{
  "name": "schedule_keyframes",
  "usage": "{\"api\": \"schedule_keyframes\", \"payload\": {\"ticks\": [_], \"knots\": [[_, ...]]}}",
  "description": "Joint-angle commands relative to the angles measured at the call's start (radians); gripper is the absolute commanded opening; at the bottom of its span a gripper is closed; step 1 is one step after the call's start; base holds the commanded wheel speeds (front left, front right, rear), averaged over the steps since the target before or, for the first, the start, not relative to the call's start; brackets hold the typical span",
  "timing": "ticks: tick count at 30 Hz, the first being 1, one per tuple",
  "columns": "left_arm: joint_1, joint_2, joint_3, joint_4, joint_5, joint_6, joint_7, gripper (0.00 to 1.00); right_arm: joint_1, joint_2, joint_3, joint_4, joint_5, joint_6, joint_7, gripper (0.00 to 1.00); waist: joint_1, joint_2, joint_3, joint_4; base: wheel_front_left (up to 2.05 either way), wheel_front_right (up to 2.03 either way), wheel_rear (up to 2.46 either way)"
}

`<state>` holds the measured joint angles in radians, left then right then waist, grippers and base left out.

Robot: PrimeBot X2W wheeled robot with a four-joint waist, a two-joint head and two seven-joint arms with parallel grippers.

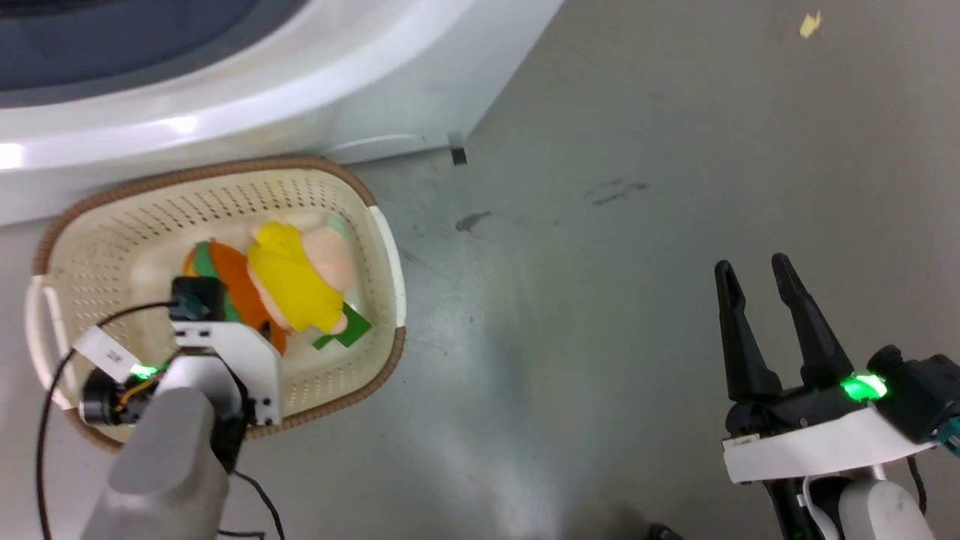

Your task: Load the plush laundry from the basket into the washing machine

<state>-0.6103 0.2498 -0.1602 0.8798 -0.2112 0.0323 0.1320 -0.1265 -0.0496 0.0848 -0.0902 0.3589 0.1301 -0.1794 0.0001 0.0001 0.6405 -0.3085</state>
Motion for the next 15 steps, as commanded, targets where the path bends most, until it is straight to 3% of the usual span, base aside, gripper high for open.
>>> {"api": "schedule_keyframes", "payload": {"ticks": [1,15], "knots": [[-0.032,0.014,-0.002,0.027,-0.012,0.004,0.005,1.0,-0.02,0.0,0.006,-0.007,0.017,0.0,-0.009,1.0,-0.0001,-0.0001,0.028,-0.017,0.0,0.0,0.0],[-0.159,0.068,-0.031,0.143,-0.057,0.036,-0.018,1.0,-0.04,-0.001,0.021,-0.025,0.084,0.0,-0.038,1.0,-0.0001,-0.0001,0.163,-0.055,0.0,0.0,0.0]]}}
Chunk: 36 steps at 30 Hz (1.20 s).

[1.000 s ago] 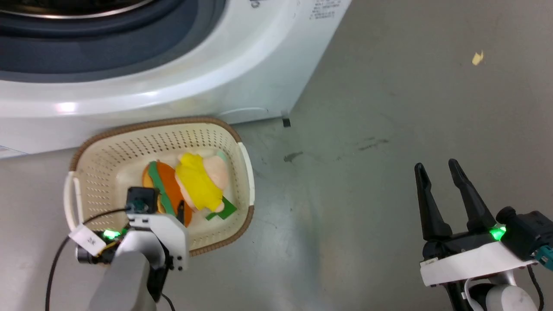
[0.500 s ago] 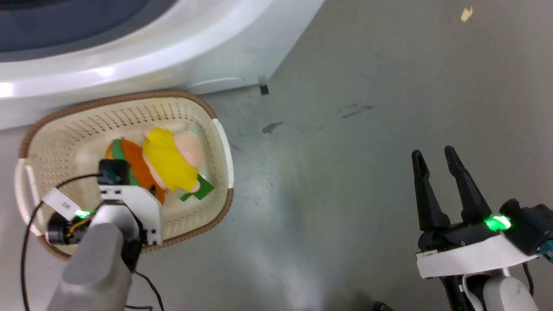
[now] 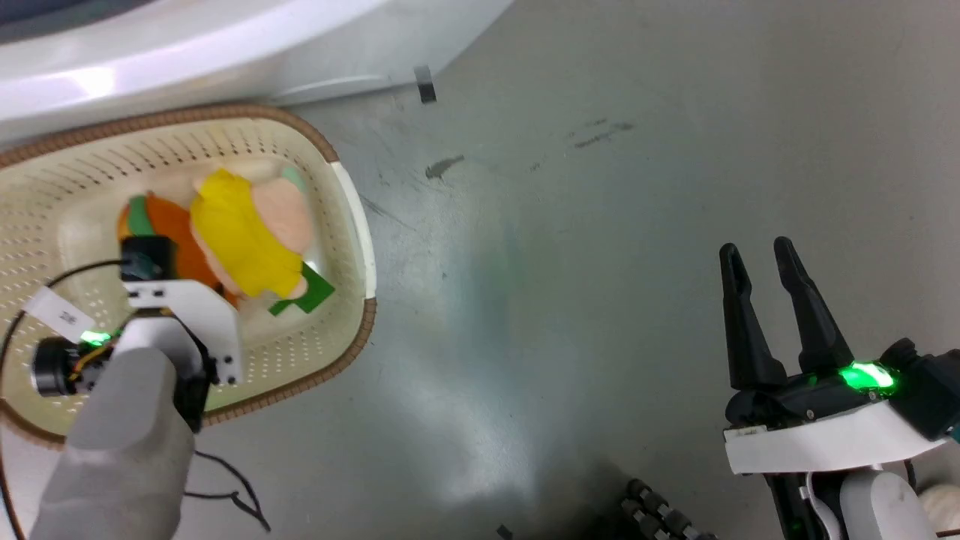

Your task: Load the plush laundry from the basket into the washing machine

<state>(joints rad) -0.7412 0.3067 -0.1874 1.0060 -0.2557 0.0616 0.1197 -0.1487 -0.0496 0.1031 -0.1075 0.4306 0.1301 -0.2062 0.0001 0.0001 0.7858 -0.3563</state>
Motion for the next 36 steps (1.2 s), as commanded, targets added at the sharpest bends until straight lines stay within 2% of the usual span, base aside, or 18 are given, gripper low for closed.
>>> {"api": "schedule_keyframes", "payload": {"ticks": [1,7,8,9,14,19,24,30,36], "knots": [[-0.036,0.015,-0.001,0.023,-0.019,0.014,-0.017,1.0,-0.019,-0.001,0.004,-0.009,0.017,0.001,-0.014,1.0,-0.0001,-0.0001,0.026,-0.011,0.0,0.0,0.0],[-0.081,0.021,-0.013,0.083,-0.044,0.018,-0.023,1.0,-0.032,-0.001,0.014,-0.01,0.047,0.001,-0.026,1.0,-0.0001,-0.0001,0.075,-0.032,0.0,0.0,0.0],[-0.09,0.022,-0.016,0.092,-0.049,0.015,-0.024,0.55,-0.034,-0.001,0.017,-0.01,0.052,0.001,-0.028,1.0,-0.0001,-0.0001,0.082,-0.035,0.0,0.0,0.0],[-0.098,0.023,-0.018,0.101,-0.054,0.012,-0.025,0.0,-0.037,-0.001,0.021,-0.012,0.056,0.001,-0.03,1.0,-0.0001,-0.0001,0.09,-0.038,0.0,0.0,0.0],[-0.13,0.034,-0.031,0.153,-0.077,-0.003,-0.024,0.0,-0.053,-0.001,0.032,-0.012,0.073,0.001,-0.041,1.0,-0.0001,-0.0001,0.12,-0.054,0.0,0.0,0.0],[-0.135,0.017,-0.048,0.223,-0.11,-0.013,-0.098,0.0,-0.065,-0.001,0.01,-0.01,0.065,0.001,-0.055,1.0,-0.0001,-0.0001,0.088,-0.045,0.0,0.0,0.0],[-0.08,-0.035,-0.036,0.225,-0.142,-0.039,-0.188,0.0,-0.047,-0.001,-0.023,-0.001,0.043,0.001,-0.056,1.0,-0.0001,-0.0001,-0.034,-0.006,0.0,0.0,0.0],[-0.01,-0.084,-0.021,0.224,-0.18,-0.102,-0.305,0.0,-0.012,-0.001,-0.057,-0.001,-0.008,0.001,-0.056,1.0,-0.0001,-0.0001,-0.204,0.053,0.0,0.0,0.0],[0.08,-0.12,-0.043,0.186,-0.179,-0.153,-0.369,0.0,0.044,-0.001,-0.076,0.005,-0.063,0.001,-0.056,1.0,-0.0001,-0.0001,-0.361,0.118,0.0,0.0,0.0]]}}
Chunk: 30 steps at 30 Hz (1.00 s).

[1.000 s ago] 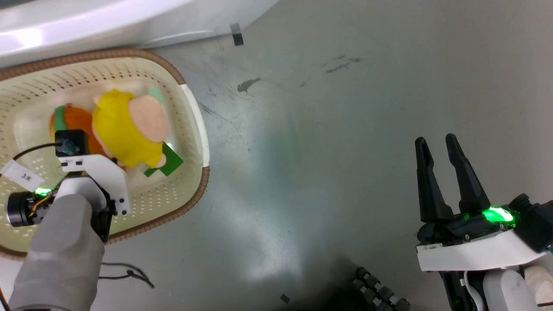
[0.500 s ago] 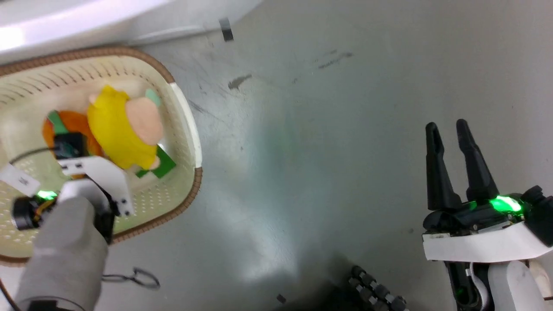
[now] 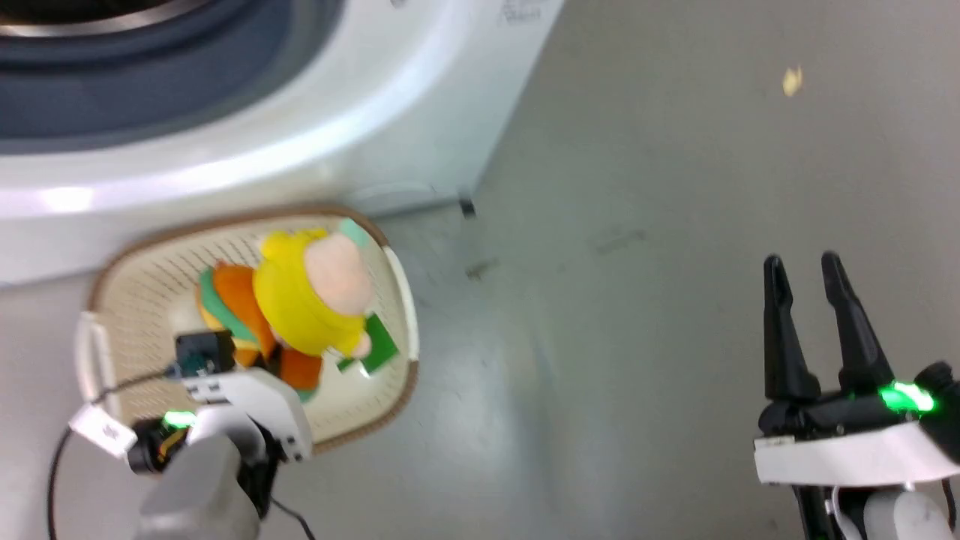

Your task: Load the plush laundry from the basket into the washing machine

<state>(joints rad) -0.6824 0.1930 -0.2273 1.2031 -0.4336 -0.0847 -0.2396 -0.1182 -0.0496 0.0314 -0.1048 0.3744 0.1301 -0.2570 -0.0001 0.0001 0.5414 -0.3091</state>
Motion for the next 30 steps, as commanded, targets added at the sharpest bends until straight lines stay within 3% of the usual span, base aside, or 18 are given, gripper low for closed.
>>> {"api": "schedule_keyframes", "payload": {"ticks": [1,6,14,20,24,30], "knots": [[0.04,-0.009,-0.003,-0.024,-0.003,-0.012,-0.015,0.0,0.025,-0.001,-0.006,0.003,-0.015,0.001,-0.005,1.0,0.0001,-0.0001,-0.14,0.081,0.0,0.0,0.0],[0.14,-0.017,0.026,-0.207,-0.007,-0.026,-0.021,0.0,0.075,-0.001,-0.018,0.004,-0.044,0.001,-0.005,1.0,0.0001,-0.0001,-0.226,0.123,0.0,0.0,0.0],[0.375,-0.07,0.142,-0.692,0.07,0.02,-0.022,0.0,0.124,-0.001,-0.026,0.003,-0.063,0.001,-0.005,1.0,0.0001,-0.0001,-0.294,0.159,0.0,0.0,0.0],[0.481,-0.108,0.205,-0.956,0.129,0.033,-0.022,0.0,0.134,-0.001,-0.014,0.003,-0.069,0.001,-0.005,1.0,0.0001,-0.0001,-0.309,0.159,0.0,0.0,0.0],[0.485,-0.121,0.227,-1.072,0.156,0.034,-0.022,0.0,0.131,-0.001,-0.009,-0.004,-0.066,0.001,-0.005,1.0,0.0001,-0.0001,-0.287,0.151,0.0,0.0,0.0],[0.395,-0.109,0.235,-1.094,0.175,0.031,-0.022,0.0,0.108,-0.001,-0.002,-0.013,-0.054,0.001,-0.005,1.0,0.0001,-0.0001,-0.217,0.125,0.0,0.0,0.0]]}}
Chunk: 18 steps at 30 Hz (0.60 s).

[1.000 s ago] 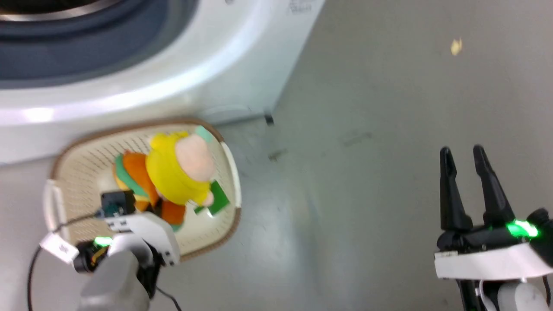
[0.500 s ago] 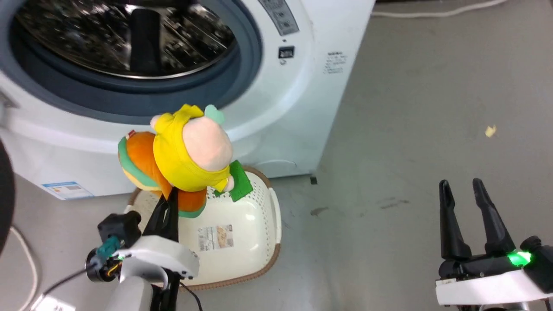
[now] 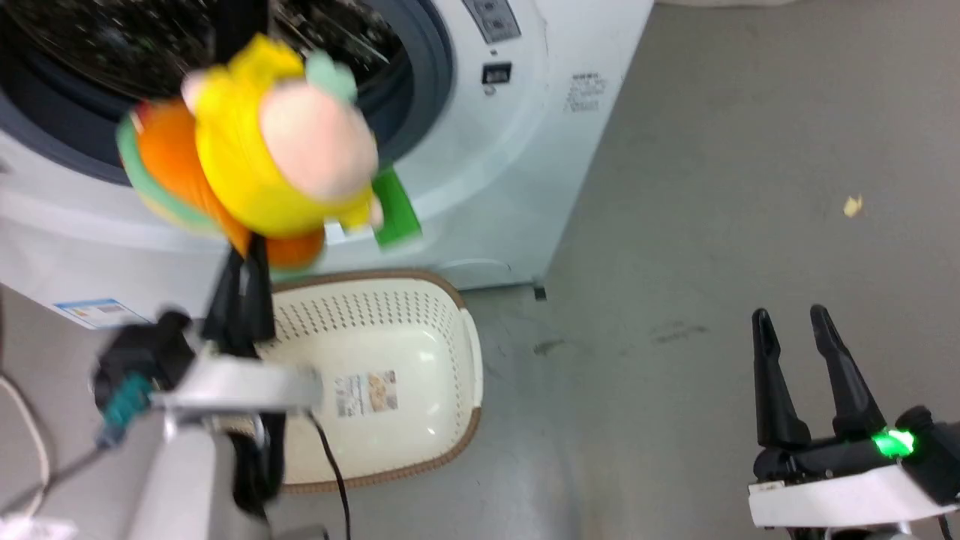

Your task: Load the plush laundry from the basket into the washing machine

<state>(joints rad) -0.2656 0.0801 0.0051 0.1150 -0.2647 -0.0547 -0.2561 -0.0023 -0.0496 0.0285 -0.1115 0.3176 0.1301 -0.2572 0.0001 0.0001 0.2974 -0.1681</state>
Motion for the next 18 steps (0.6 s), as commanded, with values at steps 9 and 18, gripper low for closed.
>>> {"api": "schedule_keyframes", "payload": {"ticks": [9,18], "knots": [[-0.339,0.146,0.054,0.073,0.037,0.02,0.119,0.0,-0.088,-0.001,0.028,-0.007,0.074,0.001,-0.005,1.0,-0.0001,-0.0001,0.212,-0.114,0.0,0.0,0.0],[-0.72,0.332,0.04,0.22,0.102,0.01,0.36,0.0,-0.154,-0.001,0.051,0.002,0.124,0.001,-0.005,1.0,-0.0001,-0.0001,0.381,-0.188,0.0,0.0,0.0]]}}
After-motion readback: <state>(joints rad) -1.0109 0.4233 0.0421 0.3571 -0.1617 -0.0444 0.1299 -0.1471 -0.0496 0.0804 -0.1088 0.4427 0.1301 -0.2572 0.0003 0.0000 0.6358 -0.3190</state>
